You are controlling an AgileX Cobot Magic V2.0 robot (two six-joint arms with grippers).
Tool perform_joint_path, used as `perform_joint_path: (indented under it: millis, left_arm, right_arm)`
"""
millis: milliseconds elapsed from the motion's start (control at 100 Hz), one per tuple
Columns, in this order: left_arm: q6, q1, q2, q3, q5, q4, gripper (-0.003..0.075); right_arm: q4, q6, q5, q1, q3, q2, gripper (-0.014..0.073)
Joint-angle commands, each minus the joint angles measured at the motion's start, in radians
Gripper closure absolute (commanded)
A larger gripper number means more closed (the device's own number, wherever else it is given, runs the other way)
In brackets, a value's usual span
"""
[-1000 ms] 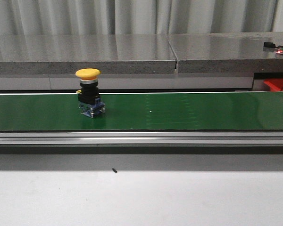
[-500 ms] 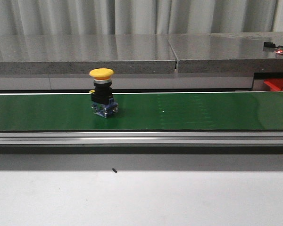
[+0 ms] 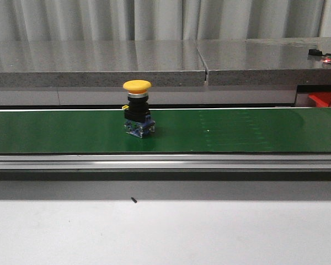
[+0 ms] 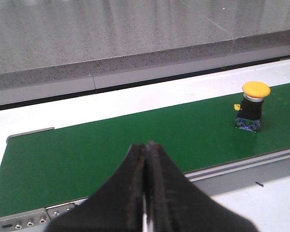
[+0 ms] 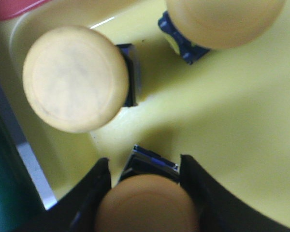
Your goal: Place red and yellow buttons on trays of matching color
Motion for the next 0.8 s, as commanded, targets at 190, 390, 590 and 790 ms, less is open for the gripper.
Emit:
perform_joint_path:
  millis: [190, 390, 590, 790]
  left_arm:
    - [-0.003, -0.007, 0.008, -0.025, -0.064, -0.023, 0.0741]
    - [-0.003, -0.007, 0.008, -0.025, -0.064, -0.023, 0.0741]
    - [-0.003, -0.007, 0.008, -0.025, -0.064, -0.023, 0.0741]
    - [-0.003, -0.007, 0.008, -0.025, -0.064, -0.023, 0.0741]
  right_arm:
    - [0.012, -0.003, -0.004, -0.002, -0.019, -0.036, 0.0231]
    - [0.012, -0.003, 0.001, -0.002, -0.019, -0.036, 0.0053]
    - [0.012, -0.003, -0.004, -0.002, -0.021, -0.04, -0.0009]
    - [0.012, -0.003, -0.017, -0.002, -0.021, -0.09, -0.0009]
